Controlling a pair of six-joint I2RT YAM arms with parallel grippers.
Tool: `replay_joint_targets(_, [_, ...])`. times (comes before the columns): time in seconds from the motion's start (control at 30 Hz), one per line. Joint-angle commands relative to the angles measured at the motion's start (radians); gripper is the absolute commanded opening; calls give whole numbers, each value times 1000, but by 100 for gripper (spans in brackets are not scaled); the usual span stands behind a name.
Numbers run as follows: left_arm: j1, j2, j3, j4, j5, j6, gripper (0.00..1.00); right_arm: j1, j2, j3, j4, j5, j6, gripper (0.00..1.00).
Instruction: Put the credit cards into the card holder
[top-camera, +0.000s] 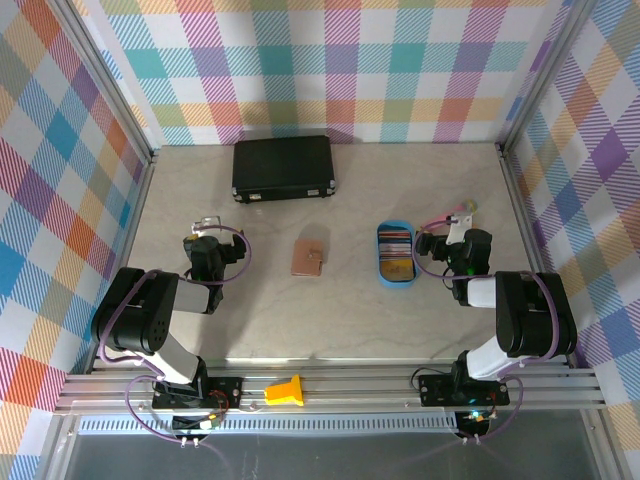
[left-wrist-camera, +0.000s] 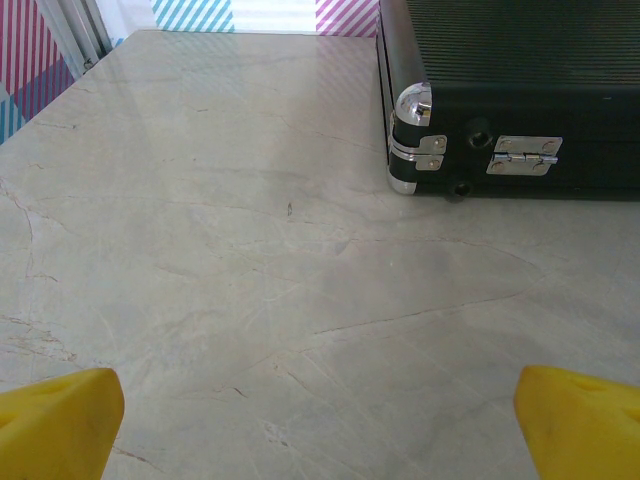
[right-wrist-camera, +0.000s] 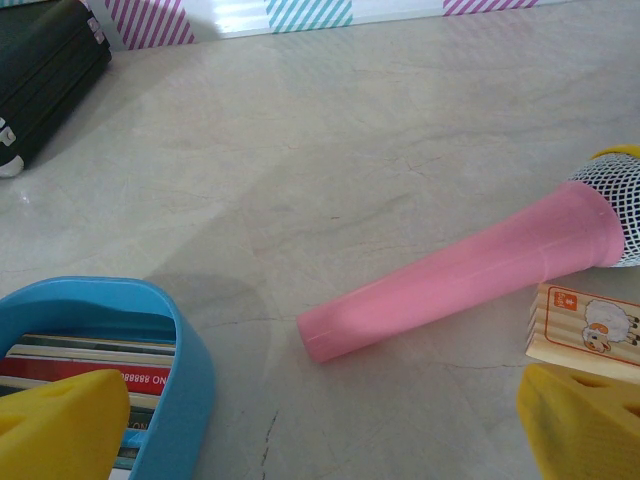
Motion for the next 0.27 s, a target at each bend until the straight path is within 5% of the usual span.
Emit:
replay_joint_targets(0.0, [10,-2,7,-9,-9,-13,100,11,9,25,-3,9,1,99])
replay_joint_targets(0.23, [10,0,8,-9,-9,-13,100,25,7,26,-7,28,-8,99])
